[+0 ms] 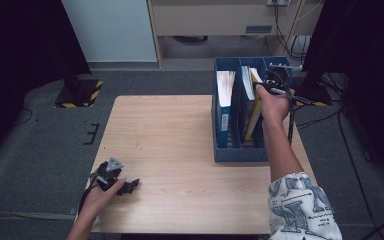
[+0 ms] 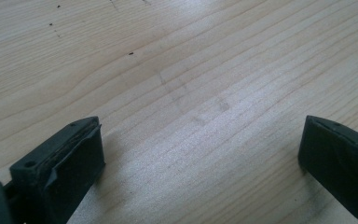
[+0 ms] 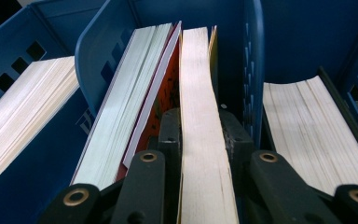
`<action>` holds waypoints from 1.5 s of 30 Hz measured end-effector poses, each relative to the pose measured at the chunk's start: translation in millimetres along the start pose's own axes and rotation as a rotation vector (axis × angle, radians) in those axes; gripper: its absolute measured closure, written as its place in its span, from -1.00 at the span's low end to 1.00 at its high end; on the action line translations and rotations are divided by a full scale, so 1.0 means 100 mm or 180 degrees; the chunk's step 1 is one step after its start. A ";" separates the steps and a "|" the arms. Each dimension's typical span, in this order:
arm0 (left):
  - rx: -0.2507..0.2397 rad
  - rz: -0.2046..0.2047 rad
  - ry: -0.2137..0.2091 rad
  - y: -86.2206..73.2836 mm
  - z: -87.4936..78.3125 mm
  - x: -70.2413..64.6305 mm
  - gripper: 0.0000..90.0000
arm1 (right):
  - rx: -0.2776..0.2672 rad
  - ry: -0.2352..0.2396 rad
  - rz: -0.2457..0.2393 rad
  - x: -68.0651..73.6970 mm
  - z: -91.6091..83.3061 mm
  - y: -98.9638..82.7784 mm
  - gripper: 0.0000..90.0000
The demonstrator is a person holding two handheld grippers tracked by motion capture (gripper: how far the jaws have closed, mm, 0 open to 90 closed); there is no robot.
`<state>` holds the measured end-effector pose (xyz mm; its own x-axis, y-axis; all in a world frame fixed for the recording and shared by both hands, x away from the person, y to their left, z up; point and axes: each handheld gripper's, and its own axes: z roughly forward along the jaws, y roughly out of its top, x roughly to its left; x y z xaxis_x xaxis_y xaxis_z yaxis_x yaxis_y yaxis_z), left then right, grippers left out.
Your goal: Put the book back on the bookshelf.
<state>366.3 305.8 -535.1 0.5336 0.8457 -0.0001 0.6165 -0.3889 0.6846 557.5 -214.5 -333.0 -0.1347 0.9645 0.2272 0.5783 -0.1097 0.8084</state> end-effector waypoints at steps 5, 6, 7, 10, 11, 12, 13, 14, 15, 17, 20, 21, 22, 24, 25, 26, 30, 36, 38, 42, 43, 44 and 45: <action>0.0011 0.0003 -0.0002 0.00 0.00 0.00 -1.00 | -0.0024 -0.0003 0.0022 -0.01 0.01 0.01 0.65; 0.0011 0.0003 -0.0002 0.00 0.00 0.00 -1.00 | -0.0021 -0.0001 0.0011 -0.01 0.01 0.01 0.65; 0.0010 0.0003 -0.0002 0.00 0.00 0.00 -1.00 | -0.0031 -0.0002 0.0002 0.00 0.01 0.02 0.65; 0.0010 0.0003 -0.0001 0.00 0.00 0.00 -1.00 | -0.0041 -0.0006 -0.0008 0.00 0.02 0.02 0.65; 0.0009 0.0003 -0.0002 0.00 0.00 0.00 -1.00 | -0.0040 -0.0008 -0.0017 -0.01 0.03 0.02 0.65; 0.0010 0.0005 -0.0002 0.00 0.00 0.00 -1.00 | -0.0036 -0.0020 -0.0005 -0.01 0.03 0.02 0.65; 0.0007 0.0003 -0.0002 0.00 0.00 0.00 -1.00 | -0.0040 -0.0027 0.0005 -0.01 0.04 0.01 0.65; 0.0010 0.0005 -0.0004 0.00 0.00 0.00 -1.00 | -0.0043 -0.0028 -0.0012 -0.01 0.04 0.01 0.65; 0.0009 0.0006 -0.0005 0.00 0.00 0.00 -1.00 | -0.0036 -0.0026 -0.0016 -0.01 0.05 0.01 0.65; 0.0011 0.0006 -0.0004 0.00 0.00 0.00 -1.00 | -0.0039 -0.0030 -0.0035 0.00 0.06 0.01 0.65; 0.0010 0.0007 -0.0005 0.00 0.00 0.00 -1.00 | -0.0038 -0.0035 -0.0043 0.01 0.07 0.00 0.65; 0.0009 0.0007 -0.0005 0.00 0.00 0.00 -1.00 | -0.0038 -0.0036 -0.0057 0.01 0.07 0.00 0.65; 0.0010 0.0007 -0.0006 0.00 0.00 0.00 -1.00 | -0.0037 -0.0041 -0.0065 0.01 0.08 0.00 0.65; 0.0010 0.0007 -0.0006 0.00 0.00 0.00 -1.00 | -0.0041 -0.0042 -0.0068 0.01 0.08 0.00 0.65; 0.0011 0.0007 -0.0006 0.00 0.00 0.00 -1.00 | -0.0042 -0.0040 -0.0070 0.01 0.09 0.00 0.65; 0.0011 0.0007 -0.0005 0.00 0.00 0.00 -1.00 | -0.0040 -0.0040 -0.0075 0.01 0.09 -0.01 0.65; 0.0011 0.0008 -0.0006 0.00 0.00 0.00 -1.00 | -0.0005 -0.0051 -0.0088 0.00 0.11 -0.02 0.65; 0.0012 0.0011 -0.0007 0.01 0.00 0.00 -1.00 | 0.0027 -0.0049 -0.0097 0.01 0.13 -0.04 0.65; 0.0011 0.0011 -0.0007 0.01 0.00 0.00 -1.00 | 0.0030 -0.0026 -0.0034 0.00 0.14 -0.05 0.65; 0.0011 0.0011 -0.0007 0.01 0.00 0.00 -1.00 | 0.0027 -0.0033 0.0000 -0.03 0.13 -0.05 0.65; 0.0011 0.0011 -0.0007 0.01 0.00 0.00 -1.00 | 0.0033 -0.0025 0.0031 -0.04 0.13 -0.05 0.64; 0.0011 0.0011 -0.0006 0.01 0.00 0.00 -1.00 | 0.0036 -0.0017 0.0063 -0.05 0.13 -0.06 0.64; 0.0011 0.0010 -0.0006 0.01 0.00 0.00 -1.00 | 0.0029 -0.0008 0.0077 -0.06 0.13 -0.06 0.64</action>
<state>366.9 305.5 -534.9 0.5367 0.8438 0.0007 0.6167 -0.3928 0.6821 565.3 -216.4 -346.4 -0.1186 0.9622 0.2452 0.5887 -0.1307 0.7977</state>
